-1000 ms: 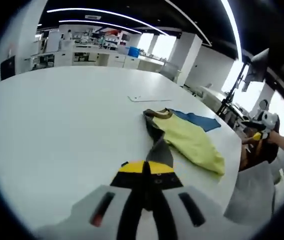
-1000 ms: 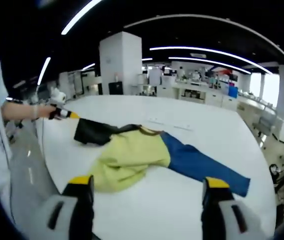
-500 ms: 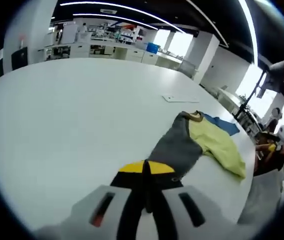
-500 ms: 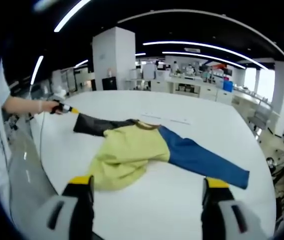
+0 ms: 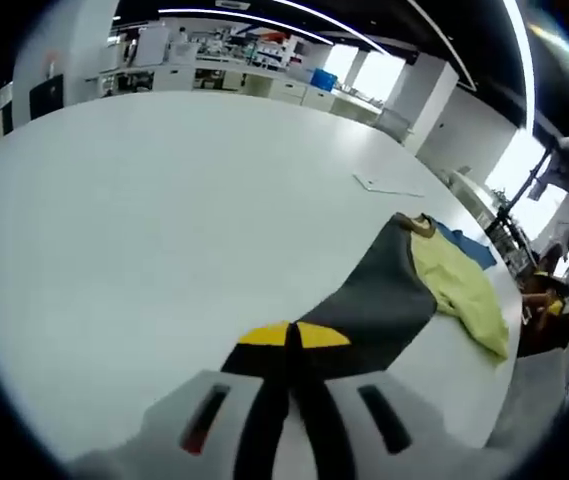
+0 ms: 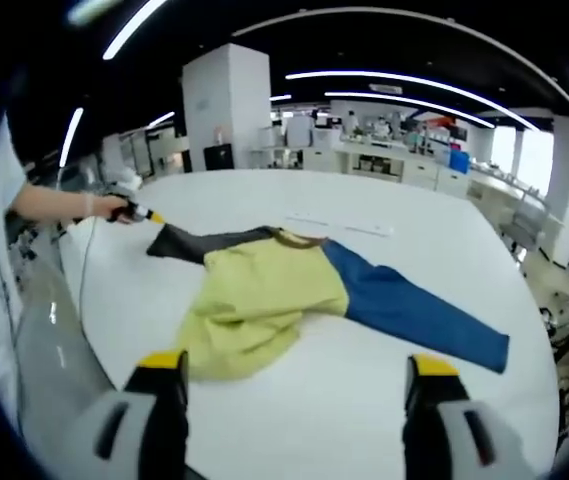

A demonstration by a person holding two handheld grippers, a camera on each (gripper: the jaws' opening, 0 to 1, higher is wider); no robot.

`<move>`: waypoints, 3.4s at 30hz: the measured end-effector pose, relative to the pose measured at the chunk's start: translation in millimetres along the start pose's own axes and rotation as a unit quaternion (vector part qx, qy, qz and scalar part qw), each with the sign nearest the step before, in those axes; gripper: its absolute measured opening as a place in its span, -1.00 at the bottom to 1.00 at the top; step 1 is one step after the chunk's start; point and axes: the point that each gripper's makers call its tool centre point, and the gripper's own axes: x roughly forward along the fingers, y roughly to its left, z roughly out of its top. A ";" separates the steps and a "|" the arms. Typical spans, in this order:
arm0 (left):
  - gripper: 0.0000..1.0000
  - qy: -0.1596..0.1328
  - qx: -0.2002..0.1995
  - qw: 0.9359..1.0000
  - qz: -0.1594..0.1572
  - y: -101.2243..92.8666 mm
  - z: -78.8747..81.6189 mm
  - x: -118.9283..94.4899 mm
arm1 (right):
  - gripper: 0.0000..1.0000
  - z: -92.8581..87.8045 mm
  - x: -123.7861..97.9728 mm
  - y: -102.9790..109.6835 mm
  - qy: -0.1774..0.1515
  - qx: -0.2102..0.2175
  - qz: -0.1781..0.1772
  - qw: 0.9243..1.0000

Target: Fold the garment on the visible template until the final outline fits inside the template.

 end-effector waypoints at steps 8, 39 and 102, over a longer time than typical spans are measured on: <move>-1.00 0.019 0.019 0.999 0.020 2.0 -8.2 8.1 | 0.79 -3.4 -0.7 3.7 0.001 0.002 0.004 1.000; 0.97 -0.017 0.093 0.994 -0.060 -52.9 -11.2 1.0 | 0.77 -14.5 -3.1 18.9 0.001 0.006 0.016 1.000; 0.73 -0.086 0.096 0.986 -0.104 -260.3 -114.1 -78.2 | 0.33 -17.2 66.5 -10.2 -0.005 -0.036 0.177 0.984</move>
